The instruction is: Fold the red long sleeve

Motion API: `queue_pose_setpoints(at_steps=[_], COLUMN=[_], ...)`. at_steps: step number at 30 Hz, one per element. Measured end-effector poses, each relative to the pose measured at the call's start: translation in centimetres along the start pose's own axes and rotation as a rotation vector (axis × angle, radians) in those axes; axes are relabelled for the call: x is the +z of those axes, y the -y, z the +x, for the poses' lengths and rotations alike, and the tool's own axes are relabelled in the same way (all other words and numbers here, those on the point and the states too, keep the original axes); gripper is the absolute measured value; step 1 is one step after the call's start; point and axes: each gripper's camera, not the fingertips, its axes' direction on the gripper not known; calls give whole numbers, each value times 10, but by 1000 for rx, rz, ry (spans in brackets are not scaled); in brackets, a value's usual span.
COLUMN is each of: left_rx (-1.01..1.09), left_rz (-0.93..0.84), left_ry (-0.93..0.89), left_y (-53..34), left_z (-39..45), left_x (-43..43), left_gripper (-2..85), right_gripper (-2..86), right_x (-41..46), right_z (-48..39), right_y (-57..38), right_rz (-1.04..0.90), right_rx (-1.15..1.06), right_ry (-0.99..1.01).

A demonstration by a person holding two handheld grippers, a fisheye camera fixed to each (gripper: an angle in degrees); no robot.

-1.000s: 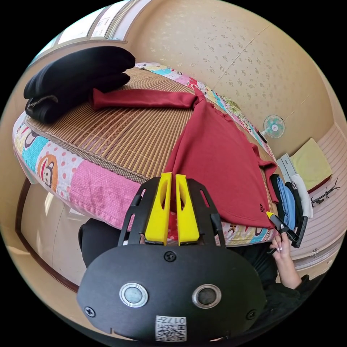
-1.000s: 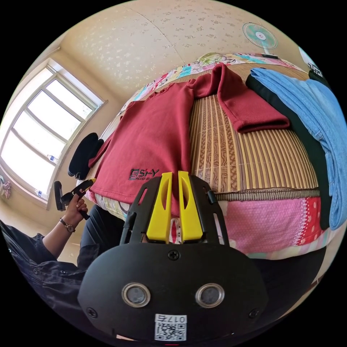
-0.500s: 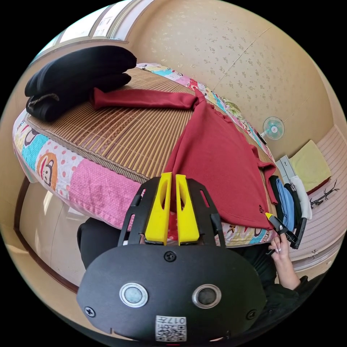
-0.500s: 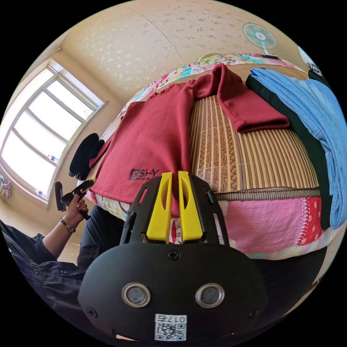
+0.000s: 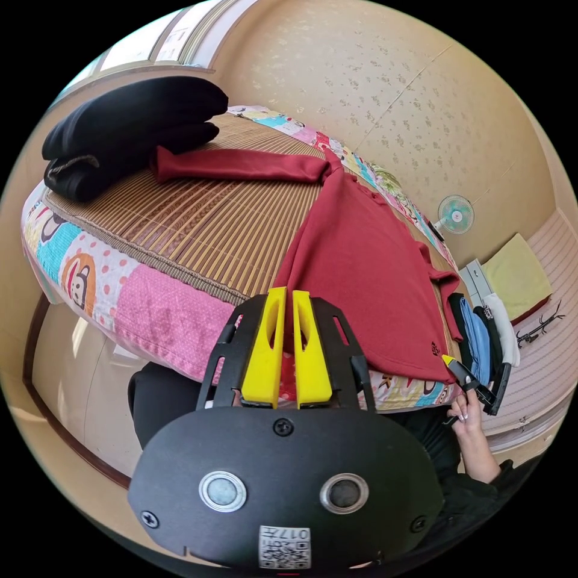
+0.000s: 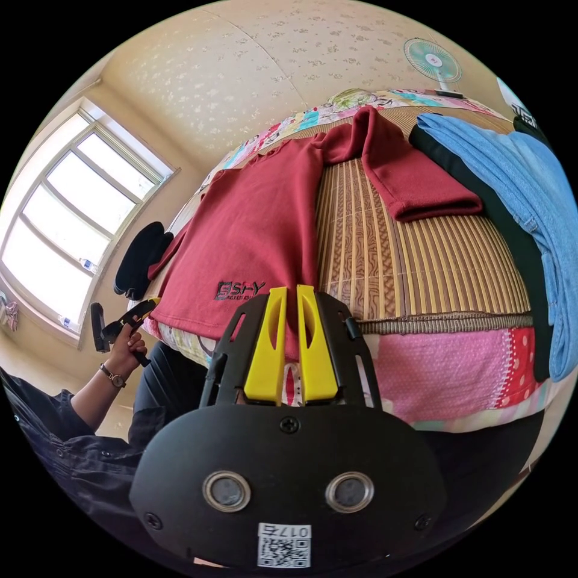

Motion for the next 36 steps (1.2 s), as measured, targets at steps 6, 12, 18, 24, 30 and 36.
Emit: queue_pose_setpoints(at_steps=[6,12,18,24,30,36], left_rx=[6,6,8,8,3,0], left_rz=[-1,1,2,5,7,4], left_ry=[3,6,8,10,10,-4], left_y=[-1,-2,-3,-4,-6,-6], left_z=[3,5,7,9,10,9], left_x=[4,8,12,15,19,22], left_gripper=[11,10,9,10,10,12], right_gripper=[32,31,32,33,39,65], right_x=[6,13,22,33,46,7], right_z=[-8,-18,-29,-43,-62,-75], right_y=[-2,-4,-6,-8,-4,52], right_rz=[-3,-5,-4,-3,-25,-37], right_rx=[-1,-4,-3,-2,-7,37], right_ry=[-3,-5,-4,-1,0,-69])
